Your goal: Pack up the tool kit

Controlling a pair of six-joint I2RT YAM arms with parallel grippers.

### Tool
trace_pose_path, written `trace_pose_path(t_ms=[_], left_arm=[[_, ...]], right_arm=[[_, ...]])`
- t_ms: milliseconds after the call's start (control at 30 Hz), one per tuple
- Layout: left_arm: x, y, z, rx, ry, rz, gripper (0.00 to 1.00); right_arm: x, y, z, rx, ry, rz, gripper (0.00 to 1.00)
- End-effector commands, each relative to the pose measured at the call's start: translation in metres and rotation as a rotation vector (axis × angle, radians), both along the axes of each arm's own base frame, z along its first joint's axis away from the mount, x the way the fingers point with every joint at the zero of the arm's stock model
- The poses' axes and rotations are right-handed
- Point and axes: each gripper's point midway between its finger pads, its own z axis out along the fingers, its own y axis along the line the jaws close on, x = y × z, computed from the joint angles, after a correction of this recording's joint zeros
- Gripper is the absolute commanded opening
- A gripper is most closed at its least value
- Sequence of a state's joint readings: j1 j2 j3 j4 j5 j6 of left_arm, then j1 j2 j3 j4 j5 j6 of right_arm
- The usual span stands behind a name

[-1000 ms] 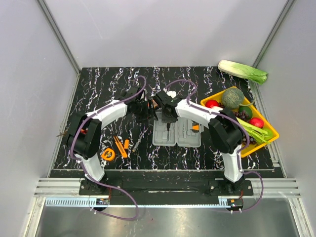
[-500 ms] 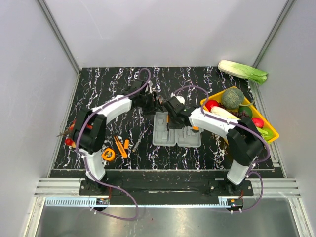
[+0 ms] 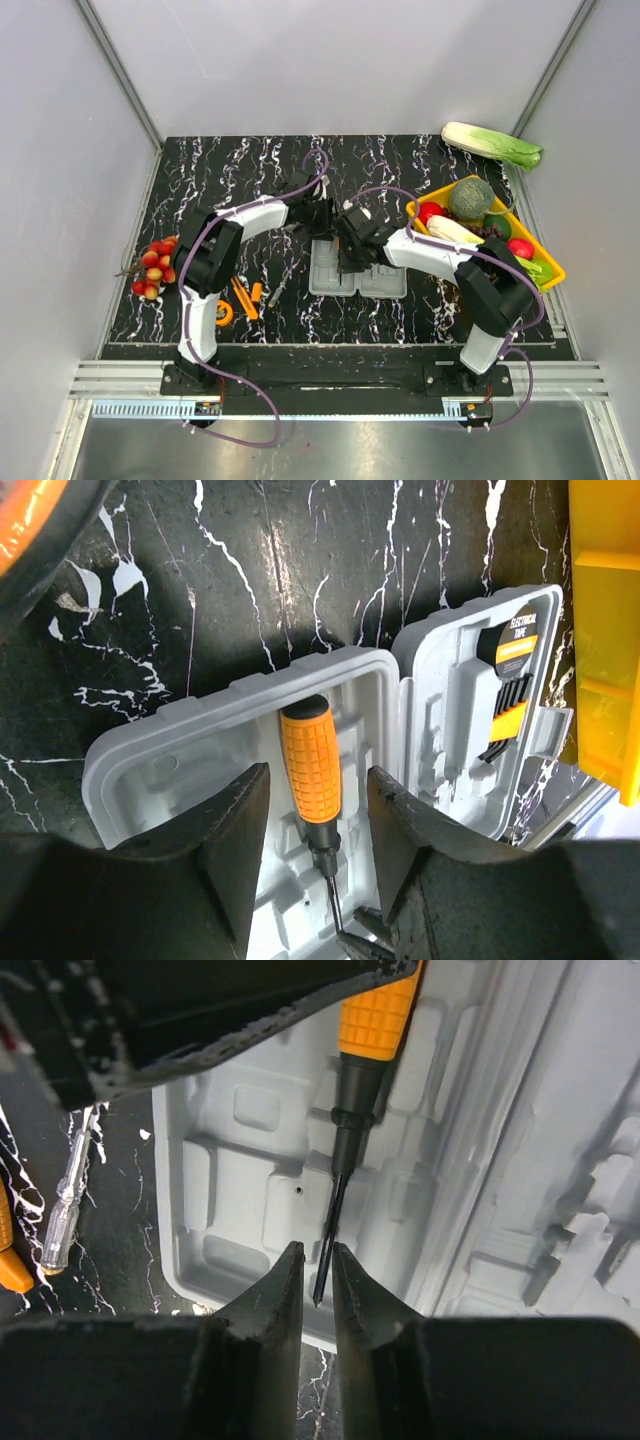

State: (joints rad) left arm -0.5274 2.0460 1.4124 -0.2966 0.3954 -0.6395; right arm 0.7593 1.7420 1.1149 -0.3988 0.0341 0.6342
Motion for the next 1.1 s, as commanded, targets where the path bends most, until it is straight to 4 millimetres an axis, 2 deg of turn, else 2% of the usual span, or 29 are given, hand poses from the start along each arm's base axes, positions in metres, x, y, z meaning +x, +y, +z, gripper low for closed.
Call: trace_pose_path(t_ms=[0,300,467,767,1067], left_arm=[[0.009,-0.016,0.009,-0.019,-0.05,-0.042,0.46],[-0.002,-0.008,-0.014,0.091,-0.002,-0.034,0.35],[-0.006,-0.003,-0.024,0.124,0.032,-0.03,0.31],[-0.008,-0.001,-0.03,0.139,0.048,-0.023,0.25],[-0.011,0.0,-0.038,0.145,0.065,-0.039,0.22]], right_arm=[[0.0,0.01,0.01,0.055,-0.023,0.025,0.22],[-0.009,0.009,-0.001,0.044,0.019,0.044,0.16],[-0.012,0.007,-0.009,0.032,0.039,0.046,0.09],[-0.022,0.002,-0.023,-0.004,0.096,0.067,0.0],[-0.037,-0.011,-0.049,-0.068,0.159,0.099,0.0]])
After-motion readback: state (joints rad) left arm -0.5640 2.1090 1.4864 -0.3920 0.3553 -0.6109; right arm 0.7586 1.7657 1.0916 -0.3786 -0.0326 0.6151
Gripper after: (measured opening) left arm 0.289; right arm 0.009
